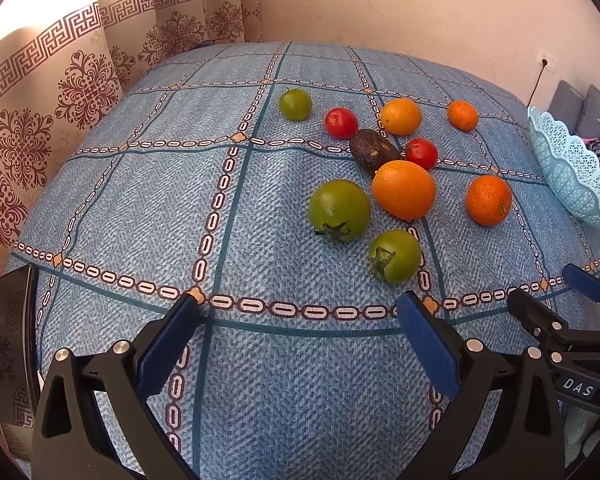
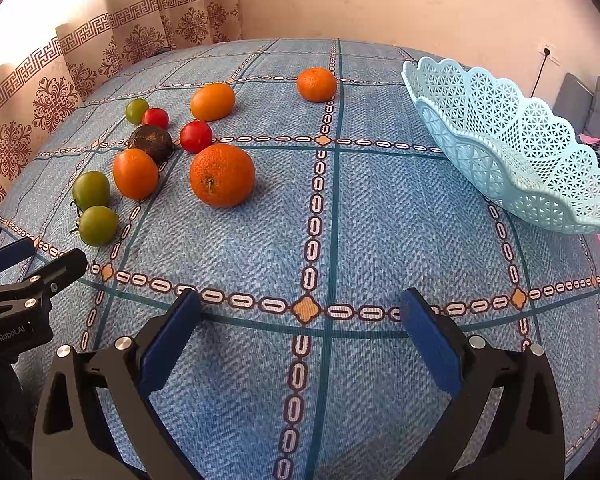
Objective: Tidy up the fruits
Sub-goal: 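Grasp the large orange with the right tool while the left tool grasps a small green tomato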
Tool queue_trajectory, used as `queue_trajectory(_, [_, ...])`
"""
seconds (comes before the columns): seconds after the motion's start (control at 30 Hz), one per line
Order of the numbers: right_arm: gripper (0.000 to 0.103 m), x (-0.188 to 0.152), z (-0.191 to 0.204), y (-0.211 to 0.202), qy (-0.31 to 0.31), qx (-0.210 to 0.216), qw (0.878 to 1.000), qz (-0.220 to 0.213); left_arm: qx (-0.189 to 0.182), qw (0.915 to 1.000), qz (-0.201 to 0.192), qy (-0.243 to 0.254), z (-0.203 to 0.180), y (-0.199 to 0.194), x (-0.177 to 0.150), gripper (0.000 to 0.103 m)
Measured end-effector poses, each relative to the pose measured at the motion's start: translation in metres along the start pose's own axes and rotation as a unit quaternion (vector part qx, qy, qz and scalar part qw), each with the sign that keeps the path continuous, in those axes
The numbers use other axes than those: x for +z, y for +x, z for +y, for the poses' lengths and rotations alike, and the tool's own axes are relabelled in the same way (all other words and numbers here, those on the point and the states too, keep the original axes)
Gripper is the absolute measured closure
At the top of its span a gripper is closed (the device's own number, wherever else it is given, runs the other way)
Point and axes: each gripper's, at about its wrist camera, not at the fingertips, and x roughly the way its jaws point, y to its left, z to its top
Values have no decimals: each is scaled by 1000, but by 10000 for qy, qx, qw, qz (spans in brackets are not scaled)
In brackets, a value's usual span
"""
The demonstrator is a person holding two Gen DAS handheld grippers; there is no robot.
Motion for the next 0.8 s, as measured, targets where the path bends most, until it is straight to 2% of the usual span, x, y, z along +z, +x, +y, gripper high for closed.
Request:
queue_trajectory(0.23, [3,13,7,-2,-81,250,9996,-143,51,9999,-131,93,0,-8,3,5])
queue_trajectory(0.4, [13,29,15,0,-213,400,9987,-248,83,9998,-193,48,7,-10,9,5])
queue_trajectory(0.53, [22,44,20,7,-221,626,9975,-230,-71,9998,-195,10,8,-12,12,7])
queue_trajectory(0.8, [40,60,27,27,-265,918,9953,-127,-387,9990,-133,187,-7,-10,12,21])
